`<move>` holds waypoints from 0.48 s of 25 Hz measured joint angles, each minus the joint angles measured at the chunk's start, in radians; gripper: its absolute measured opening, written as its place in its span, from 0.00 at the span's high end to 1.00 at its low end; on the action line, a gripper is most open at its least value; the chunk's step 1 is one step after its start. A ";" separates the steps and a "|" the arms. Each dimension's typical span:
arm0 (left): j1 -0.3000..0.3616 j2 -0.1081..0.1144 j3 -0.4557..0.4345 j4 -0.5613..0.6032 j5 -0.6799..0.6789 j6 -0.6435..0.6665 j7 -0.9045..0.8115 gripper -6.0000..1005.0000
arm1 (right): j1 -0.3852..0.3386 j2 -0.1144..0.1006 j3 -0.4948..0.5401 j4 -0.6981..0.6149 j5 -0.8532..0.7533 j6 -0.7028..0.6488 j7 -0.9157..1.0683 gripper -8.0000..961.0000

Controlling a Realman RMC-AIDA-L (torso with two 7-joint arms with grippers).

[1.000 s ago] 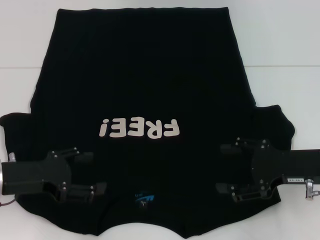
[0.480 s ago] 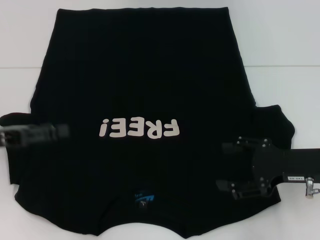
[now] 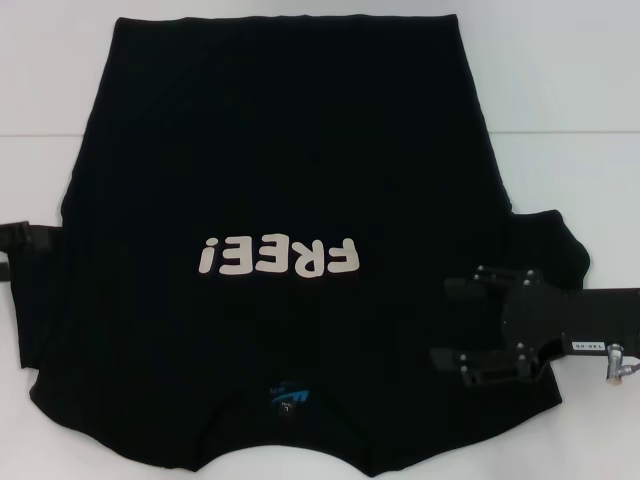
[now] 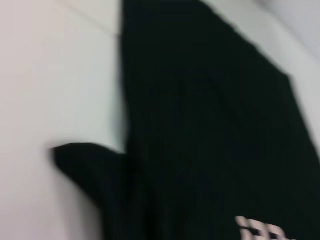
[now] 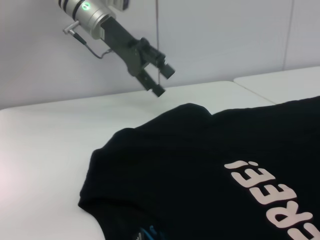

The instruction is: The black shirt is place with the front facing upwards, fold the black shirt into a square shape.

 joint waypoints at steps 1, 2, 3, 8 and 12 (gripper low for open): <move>-0.007 0.000 0.001 -0.005 0.026 -0.025 -0.020 0.06 | 0.000 0.000 -0.001 0.000 0.000 0.005 0.000 0.02; -0.011 0.000 0.003 -0.010 0.045 -0.047 -0.034 0.06 | 0.001 0.000 -0.002 0.001 0.000 0.010 0.000 0.02; -0.018 0.000 0.004 -0.018 0.058 -0.072 -0.046 0.06 | 0.002 0.000 -0.003 0.001 0.000 0.014 0.000 0.02; -0.032 -0.002 0.013 -0.047 0.085 -0.152 -0.068 0.06 | 0.007 0.000 -0.005 0.002 -0.002 0.017 0.000 0.02; -0.034 -0.011 0.014 -0.060 0.097 -0.205 -0.068 0.06 | 0.007 0.000 -0.005 0.003 -0.002 0.018 0.000 0.02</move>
